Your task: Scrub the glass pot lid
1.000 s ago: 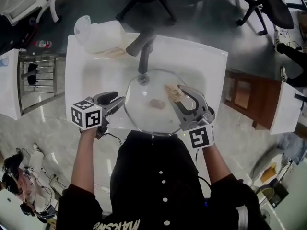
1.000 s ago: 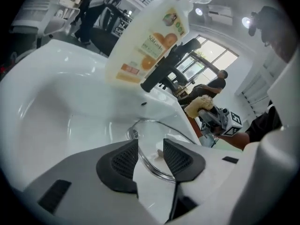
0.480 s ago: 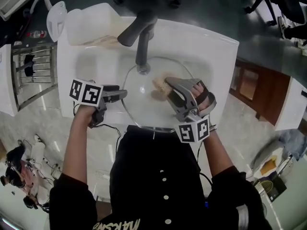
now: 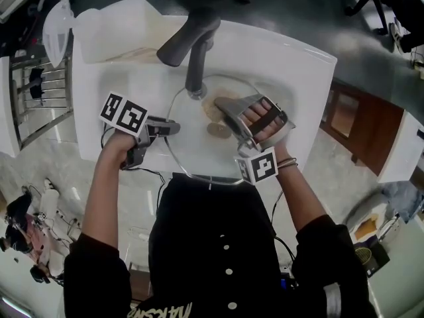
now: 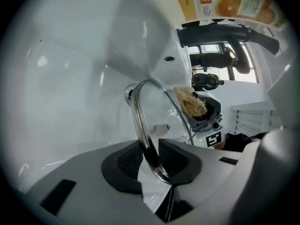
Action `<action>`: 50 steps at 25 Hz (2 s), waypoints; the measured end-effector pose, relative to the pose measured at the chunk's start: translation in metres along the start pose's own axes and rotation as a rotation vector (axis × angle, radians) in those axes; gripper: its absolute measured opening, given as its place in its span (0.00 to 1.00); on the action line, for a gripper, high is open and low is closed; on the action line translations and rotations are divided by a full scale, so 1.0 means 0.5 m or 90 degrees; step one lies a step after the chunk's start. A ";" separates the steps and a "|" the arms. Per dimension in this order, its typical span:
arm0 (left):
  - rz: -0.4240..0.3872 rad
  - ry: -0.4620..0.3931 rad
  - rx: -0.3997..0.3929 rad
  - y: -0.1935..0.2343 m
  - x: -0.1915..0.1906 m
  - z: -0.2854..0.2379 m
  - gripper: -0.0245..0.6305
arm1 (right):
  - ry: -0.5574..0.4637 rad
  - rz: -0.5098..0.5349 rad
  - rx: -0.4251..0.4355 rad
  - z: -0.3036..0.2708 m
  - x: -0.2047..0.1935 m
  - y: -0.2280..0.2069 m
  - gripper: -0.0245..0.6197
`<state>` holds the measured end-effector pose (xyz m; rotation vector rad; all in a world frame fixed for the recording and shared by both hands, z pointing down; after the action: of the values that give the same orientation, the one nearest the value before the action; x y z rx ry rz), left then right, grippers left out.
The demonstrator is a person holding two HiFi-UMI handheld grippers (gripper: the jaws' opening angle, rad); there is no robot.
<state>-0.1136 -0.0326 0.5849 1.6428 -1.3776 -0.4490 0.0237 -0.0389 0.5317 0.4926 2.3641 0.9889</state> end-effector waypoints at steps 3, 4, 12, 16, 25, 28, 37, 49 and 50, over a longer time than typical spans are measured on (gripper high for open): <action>0.004 -0.002 -0.008 -0.001 -0.003 0.002 0.22 | -0.003 0.037 0.014 -0.027 -0.007 0.005 0.28; 0.003 -0.003 -0.012 -0.001 -0.003 0.003 0.22 | -0.006 0.050 0.021 -0.036 -0.008 0.007 0.28; -0.008 0.000 -0.018 -0.007 -0.001 0.001 0.22 | -0.044 0.081 0.066 -0.097 0.003 0.016 0.28; -0.016 0.000 -0.021 -0.006 -0.003 0.001 0.23 | -0.054 0.064 0.085 -0.126 0.017 0.023 0.28; -0.032 -0.003 -0.013 -0.004 -0.004 0.005 0.23 | -0.048 0.054 0.150 -0.146 0.018 0.056 0.27; -0.034 -0.002 -0.009 -0.001 -0.005 0.005 0.23 | -0.038 0.044 0.175 -0.148 0.012 0.055 0.27; -0.036 -0.013 -0.009 -0.006 -0.004 0.008 0.23 | 0.043 -0.017 0.234 -0.132 -0.033 0.062 0.27; -0.038 -0.020 -0.004 -0.007 -0.001 0.010 0.23 | 0.121 -0.025 0.340 -0.075 -0.093 0.093 0.27; -0.039 -0.020 -0.003 -0.007 -0.001 0.010 0.23 | 0.125 -0.024 0.349 -0.068 -0.096 0.096 0.27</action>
<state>-0.1156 -0.0344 0.5792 1.6837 -1.3516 -0.5155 0.0478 -0.0501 0.6028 0.5654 2.8110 0.3694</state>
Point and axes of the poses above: the fingertips, and each gripper's own axes: z backward along the fingers, y to its left, x out of its top, the point moved 4 cm from there along z, backward along the fingers, and after that the axes turned 5 degrees about z, right-handed, at the moved point
